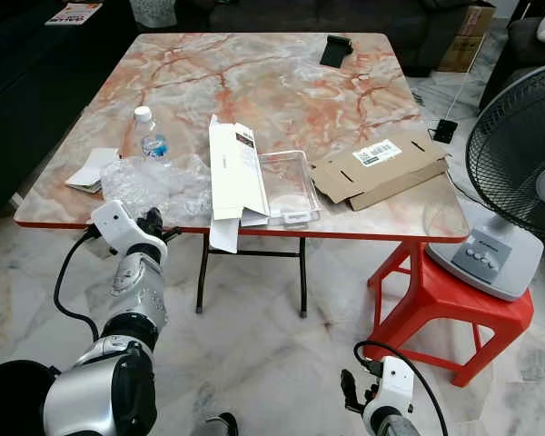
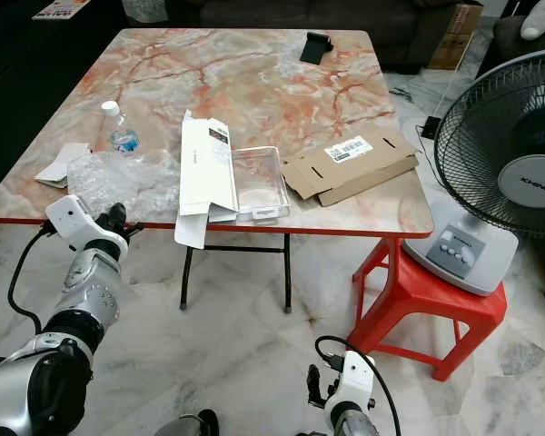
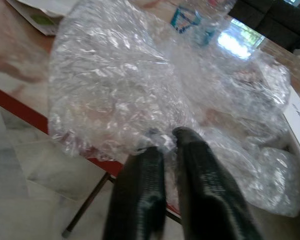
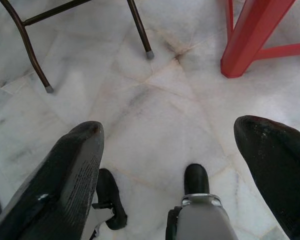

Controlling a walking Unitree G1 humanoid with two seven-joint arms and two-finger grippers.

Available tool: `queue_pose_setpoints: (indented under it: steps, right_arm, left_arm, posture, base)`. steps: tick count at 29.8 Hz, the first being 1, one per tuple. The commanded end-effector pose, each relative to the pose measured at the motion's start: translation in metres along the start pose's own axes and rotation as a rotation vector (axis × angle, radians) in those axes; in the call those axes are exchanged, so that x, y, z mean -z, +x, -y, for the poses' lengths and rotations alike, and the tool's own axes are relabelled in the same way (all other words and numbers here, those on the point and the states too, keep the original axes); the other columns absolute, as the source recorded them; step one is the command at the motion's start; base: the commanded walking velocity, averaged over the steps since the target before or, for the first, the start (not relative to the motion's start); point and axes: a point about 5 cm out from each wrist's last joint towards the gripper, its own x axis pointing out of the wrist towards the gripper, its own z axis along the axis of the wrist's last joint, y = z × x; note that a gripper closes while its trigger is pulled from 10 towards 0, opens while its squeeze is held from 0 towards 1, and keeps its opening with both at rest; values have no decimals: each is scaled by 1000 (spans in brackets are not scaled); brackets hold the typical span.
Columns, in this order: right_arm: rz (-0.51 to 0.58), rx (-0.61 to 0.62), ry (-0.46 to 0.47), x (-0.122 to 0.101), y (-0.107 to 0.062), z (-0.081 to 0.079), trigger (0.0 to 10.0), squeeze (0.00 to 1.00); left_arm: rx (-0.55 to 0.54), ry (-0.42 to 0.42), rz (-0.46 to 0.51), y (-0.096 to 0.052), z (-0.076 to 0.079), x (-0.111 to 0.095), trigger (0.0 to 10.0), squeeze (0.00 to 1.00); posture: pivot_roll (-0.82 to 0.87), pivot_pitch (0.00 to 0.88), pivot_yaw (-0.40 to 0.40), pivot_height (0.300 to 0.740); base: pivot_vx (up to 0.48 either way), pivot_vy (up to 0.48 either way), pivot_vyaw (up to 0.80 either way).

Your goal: Picking trash to rubbish bin

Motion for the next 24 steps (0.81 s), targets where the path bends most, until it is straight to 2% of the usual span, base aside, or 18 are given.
queue_pose_setpoints:
  steps: [1, 4, 5, 6, 7, 8, 9, 10, 13, 15, 18, 24]
  right_arm:
    - [-10, 4, 14, 2, 0, -1, 10000, 0]
    - [-8, 3, 15, 1, 0, -2, 10000, 0]
    - [-7, 3, 16, 0, 1, -2, 10000, 0]
    - [-6, 2, 16, 0, 1, -2, 10000, 0]
    - [-6, 2, 16, 0, 1, -2, 10000, 0]
    - [-6, 2, 16, 0, 1, -2, 10000, 0]
    - [-5, 1, 16, -1, 1, -3, 10000, 0]
    - [-5, 1, 16, -1, 1, -3, 10000, 0]
    - [-5, -1, 18, -1, 1, -4, 10000, 0]
    - [-5, -3, 19, -1, 1, -5, 10000, 0]
    - [-4, -3, 21, -1, 2, -5, 10000, 0]
    - [-3, -5, 19, -2, 2, -5, 10000, 0]
  left_arm:
    - [-1, 28, 3, -2, -6, -1, 0, 0]
    - [9, 46, 3, -2, -6, 0, 0, 0]
    - [45, 88, 2, -4, -5, 1, 0, 0]
    - [91, 168, -28, -7, -5, 7, 8784, 0]
    - [117, 203, -50, -9, -5, 12, 10000, 0]
    - [132, 222, -65, -11, -5, 15, 10000, 0]
    - [181, 298, -109, -16, -7, 24, 10000, 0]
    - [181, 298, -109, -16, -7, 24, 10000, 0]
    - [214, 538, -186, -27, -19, 42, 10000, 0]
    - [210, 629, -233, -36, -29, 53, 10000, 0]
    - [157, 624, -265, -41, -41, 58, 10000, 0]
    - [146, 624, -295, -48, -48, 64, 10000, 0]
  posture:
    - [71, 111, 22, 740]
    - [71, 111, 22, 740]
    - [74, 112, 22, 740]
    - [74, 112, 22, 740]
    - [74, 112, 22, 740]
    - [83, 115, 22, 740]
    - [84, 118, 22, 740]
    - [84, 118, 22, 740]
    - [88, 122, 22, 740]
    - [86, 123, 22, 740]
    - [87, 125, 22, 740]
    - [85, 123, 22, 740]
  base:
    - [0, 0, 0]
    - [0, 0, 0]
    - [0, 0, 0]
    - [0, 0, 0]
    - [0, 0, 0]
    - [0, 0, 0]
    - [0, 0, 0]
    - [0, 0, 0]
    - [0, 0, 0]
    - [0, 0, 0]
    - [0, 0, 0]
    - [0, 0, 0]
